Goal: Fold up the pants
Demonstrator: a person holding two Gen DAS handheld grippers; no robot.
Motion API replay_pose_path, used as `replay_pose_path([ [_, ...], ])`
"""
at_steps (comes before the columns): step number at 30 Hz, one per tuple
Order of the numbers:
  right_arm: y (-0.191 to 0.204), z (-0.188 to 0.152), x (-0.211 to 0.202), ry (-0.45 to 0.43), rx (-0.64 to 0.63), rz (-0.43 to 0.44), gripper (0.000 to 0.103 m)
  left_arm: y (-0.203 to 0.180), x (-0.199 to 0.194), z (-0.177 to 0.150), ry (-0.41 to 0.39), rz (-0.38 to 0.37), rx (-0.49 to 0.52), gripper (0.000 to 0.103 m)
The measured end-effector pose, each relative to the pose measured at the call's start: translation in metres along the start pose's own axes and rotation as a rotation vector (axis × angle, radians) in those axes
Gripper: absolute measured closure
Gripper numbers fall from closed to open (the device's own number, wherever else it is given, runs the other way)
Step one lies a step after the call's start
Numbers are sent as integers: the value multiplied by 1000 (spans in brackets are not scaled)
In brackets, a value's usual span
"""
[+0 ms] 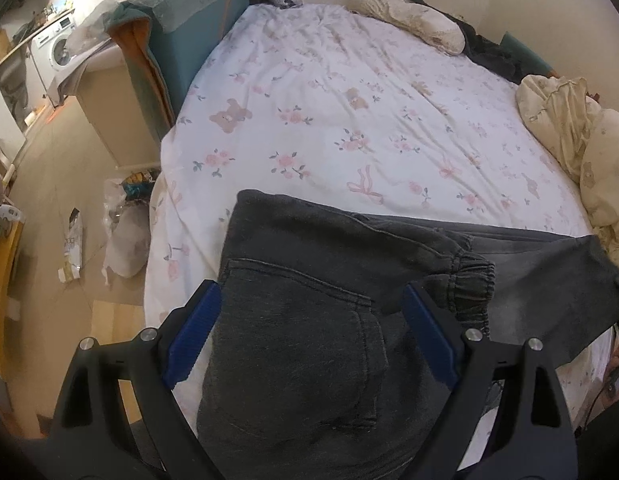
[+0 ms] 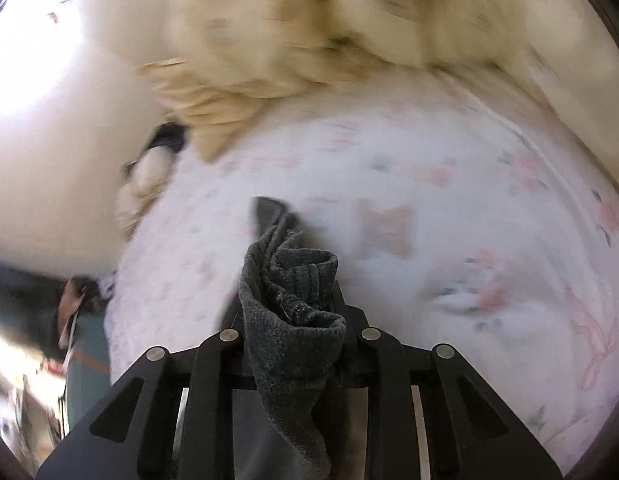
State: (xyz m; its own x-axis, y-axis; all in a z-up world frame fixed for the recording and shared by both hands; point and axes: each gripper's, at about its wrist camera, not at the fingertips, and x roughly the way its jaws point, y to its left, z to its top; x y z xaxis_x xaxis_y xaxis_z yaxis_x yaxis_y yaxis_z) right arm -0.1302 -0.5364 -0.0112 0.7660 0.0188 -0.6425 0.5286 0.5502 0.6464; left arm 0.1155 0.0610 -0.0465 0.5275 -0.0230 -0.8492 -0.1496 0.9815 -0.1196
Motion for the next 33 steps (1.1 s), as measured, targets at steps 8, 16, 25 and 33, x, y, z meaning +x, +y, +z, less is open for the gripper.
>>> replay_pose_path([
  [8,154,-87,-31,73,-493,321,79,28,22,-6,105,-34,-141,14],
  [16,240,-292,7,405,-865,454,79,48,41,-19,227,-40,-263,14],
  [25,230,-345,24,599,-905,438,24,33,35,-10,218,-98,-251,14],
  [33,199,-266,-11,495,-673,343,24,-43,17,-1,115,-162,23,14],
])
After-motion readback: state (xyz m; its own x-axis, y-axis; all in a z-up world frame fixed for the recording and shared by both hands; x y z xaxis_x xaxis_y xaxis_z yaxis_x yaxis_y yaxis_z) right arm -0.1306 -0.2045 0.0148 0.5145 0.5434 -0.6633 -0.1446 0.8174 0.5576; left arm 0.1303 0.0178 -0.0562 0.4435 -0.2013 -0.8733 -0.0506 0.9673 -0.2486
